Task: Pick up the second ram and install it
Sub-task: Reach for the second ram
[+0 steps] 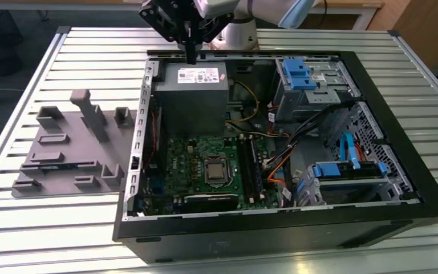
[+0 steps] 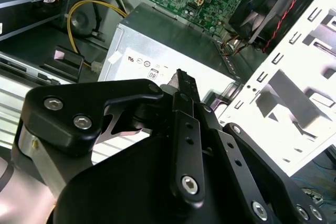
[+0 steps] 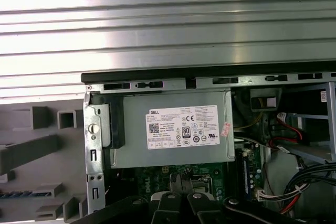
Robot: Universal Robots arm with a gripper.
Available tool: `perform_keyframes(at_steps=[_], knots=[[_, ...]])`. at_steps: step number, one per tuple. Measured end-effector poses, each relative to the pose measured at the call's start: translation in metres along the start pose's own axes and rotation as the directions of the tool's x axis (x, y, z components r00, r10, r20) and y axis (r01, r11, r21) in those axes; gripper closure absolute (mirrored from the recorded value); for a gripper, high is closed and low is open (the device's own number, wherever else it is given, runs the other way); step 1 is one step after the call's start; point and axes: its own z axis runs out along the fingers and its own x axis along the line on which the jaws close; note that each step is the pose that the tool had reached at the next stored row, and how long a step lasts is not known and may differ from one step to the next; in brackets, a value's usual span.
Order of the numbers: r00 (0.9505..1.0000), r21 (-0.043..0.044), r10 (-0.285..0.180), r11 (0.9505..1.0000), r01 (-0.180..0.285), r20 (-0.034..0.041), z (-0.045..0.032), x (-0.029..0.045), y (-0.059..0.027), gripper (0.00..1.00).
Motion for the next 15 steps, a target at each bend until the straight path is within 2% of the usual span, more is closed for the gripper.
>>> perform_keyframes(at_steps=[7,9,15], knots=[[1.0000,0.0000,0.000,1.0000,0.000,-0.0001,0.0001,0.0013,-0.0001,0.89],[1.0000,0.0001,0.000,1.0000,0.000,-0.0001,0.0005,0.0078,-0.0006,0.89],[1.0000,0.0001,0.000,1.0000,0.000,-0.0002,0.0006,0.0090,-0.0007,0.89]])
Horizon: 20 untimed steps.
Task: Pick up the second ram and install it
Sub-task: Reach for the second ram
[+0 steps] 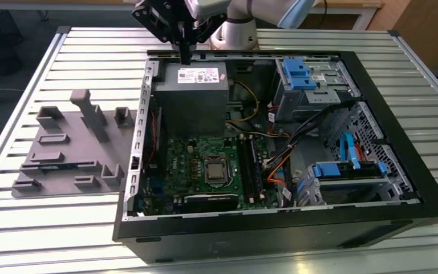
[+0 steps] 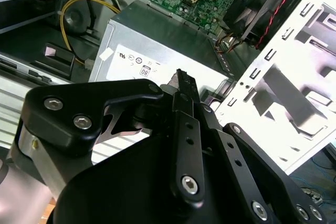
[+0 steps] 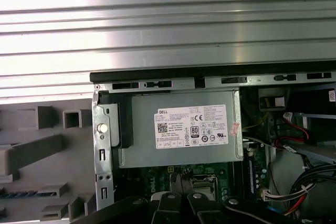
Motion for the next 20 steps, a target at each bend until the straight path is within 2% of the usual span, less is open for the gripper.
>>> perform_keyframes(at_steps=[20], knots=[[1.0000,-0.0001,0.000,1.0000,0.000,0.0000,0.0004,0.0093,-0.0007,0.89]])
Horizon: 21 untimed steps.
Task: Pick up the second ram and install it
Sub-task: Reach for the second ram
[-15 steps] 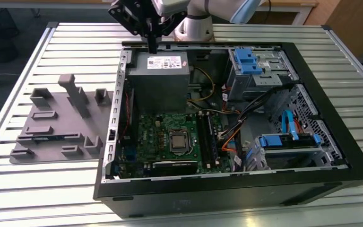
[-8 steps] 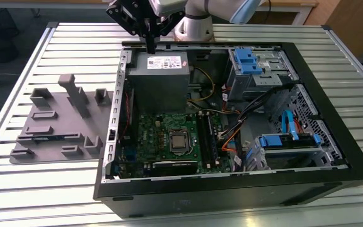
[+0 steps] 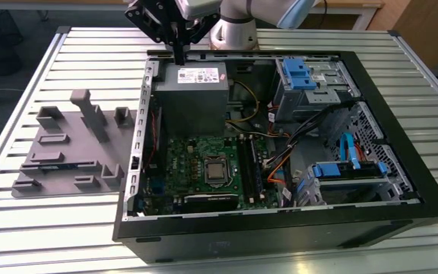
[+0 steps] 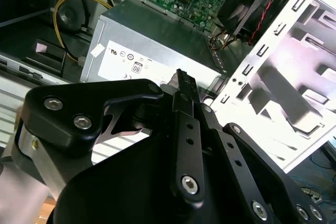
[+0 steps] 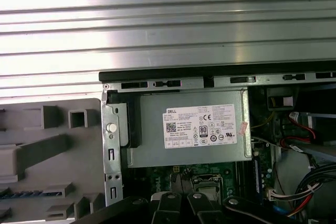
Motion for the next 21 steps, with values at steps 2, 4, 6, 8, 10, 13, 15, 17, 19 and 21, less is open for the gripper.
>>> perform_keyframes(at_steps=[2,4,6,8,10,13,15,17,19,21], knots=[[1.0000,0.0000,0.000,1.0000,0.000,0.0000,0.0000,0.0011,-0.0001,0.89],[1.0000,0.0000,0.000,1.0000,0.000,0.0000,0.0000,0.0020,-0.0001,0.89],[1.0000,0.0000,0.000,1.0000,0.000,0.0000,0.0001,0.0029,-0.0002,0.89],[1.0000,0.0000,0.000,1.0000,0.000,0.0000,0.0001,0.0036,-0.0003,0.89],[1.0000,0.0000,0.000,1.0000,0.000,-0.0001,0.0001,0.0044,-0.0004,0.89],[1.0000,0.0000,0.000,1.0000,0.000,0.0000,0.0001,0.0056,-0.0004,0.89],[1.0000,0.0000,0.000,1.0000,0.000,0.0000,0.0001,0.0062,-0.0005,0.89],[1.0000,0.0000,0.000,1.0000,0.000,0.0000,0.0002,0.0070,-0.0006,0.89],[1.0000,0.0000,0.000,1.0000,0.000,0.0000,0.0002,0.0076,-0.0006,0.89],[1.0000,0.0000,0.000,1.0000,0.000,0.0000,0.0002,0.0082,-0.0007,0.89]])
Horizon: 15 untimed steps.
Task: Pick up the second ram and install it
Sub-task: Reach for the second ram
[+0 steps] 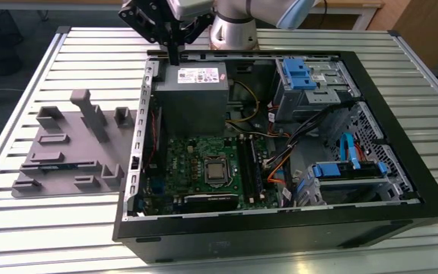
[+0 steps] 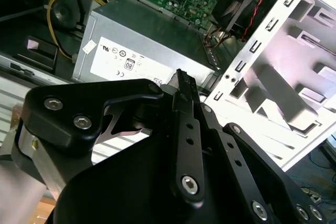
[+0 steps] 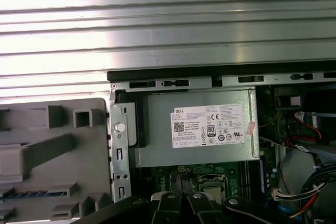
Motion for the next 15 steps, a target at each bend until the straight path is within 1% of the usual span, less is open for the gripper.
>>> perform_keyframes(at_steps=[7,15], knots=[[1.0000,0.0000,0.000,1.0000,0.000,0.0000,0.0000,0.0010,-0.0001,0.89],[1.0000,0.0000,0.000,1.0000,0.000,0.0000,-0.0001,0.0041,-0.0003,0.89]])
